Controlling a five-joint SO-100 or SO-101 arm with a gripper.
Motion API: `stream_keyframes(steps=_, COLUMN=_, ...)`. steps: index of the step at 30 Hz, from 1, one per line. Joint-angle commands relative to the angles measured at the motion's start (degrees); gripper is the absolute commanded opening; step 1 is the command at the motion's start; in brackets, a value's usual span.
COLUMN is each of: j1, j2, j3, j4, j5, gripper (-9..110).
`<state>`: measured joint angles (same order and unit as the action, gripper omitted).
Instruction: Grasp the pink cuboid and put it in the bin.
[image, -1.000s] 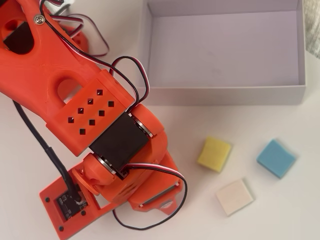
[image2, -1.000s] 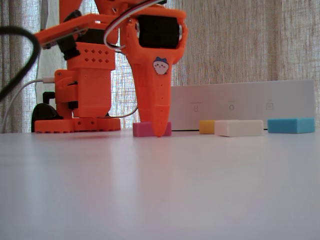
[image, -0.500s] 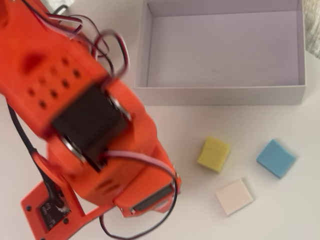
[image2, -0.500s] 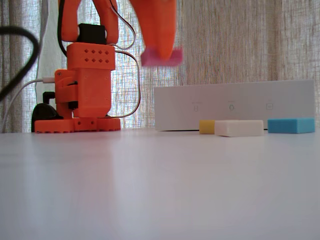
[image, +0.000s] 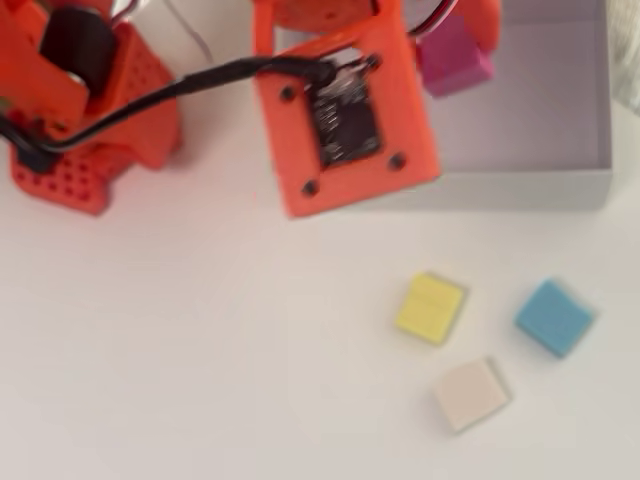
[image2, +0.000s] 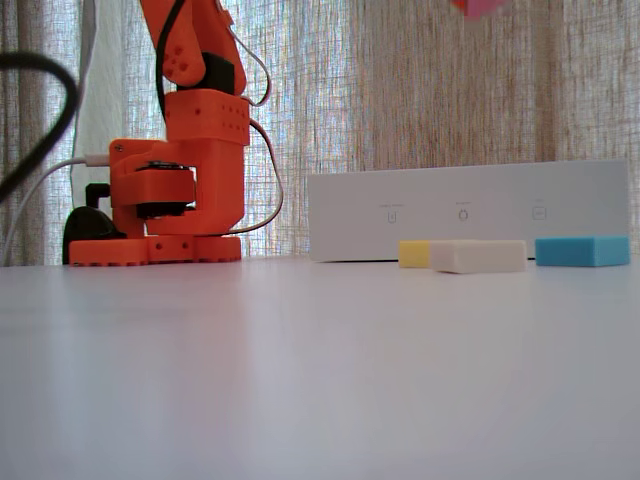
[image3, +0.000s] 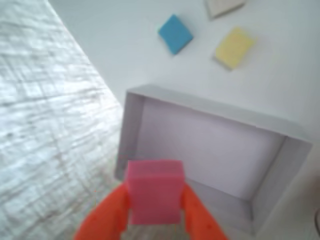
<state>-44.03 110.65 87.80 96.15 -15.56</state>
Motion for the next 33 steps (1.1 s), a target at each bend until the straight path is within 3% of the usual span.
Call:
stream_keyframes(steps=1, j1=-5.71, j2=3.96, j3=9.58, j4=-5.10, j5=-2.46, gripper=-8)
stream_keyframes(steps=8, j1=-8.79, j2=8.00, j3=31.55, j4=-19.51, j5=-4.75, gripper=-8)
stream_keyframes(steps=16, j1=-7.29, j2=13.62, j3=41.40, j4=-29.27, j5=-4.92, gripper=38)
stream_keyframes(steps=29, j1=1.32, j2=21.80, j3=38.14, j4=-38.41, j5=-11.16, gripper=38)
stream_keyframes(steps=33, j1=6.06, j2=28.13, j3=38.32, j4=-47.46, j5=-11.07, gripper=38)
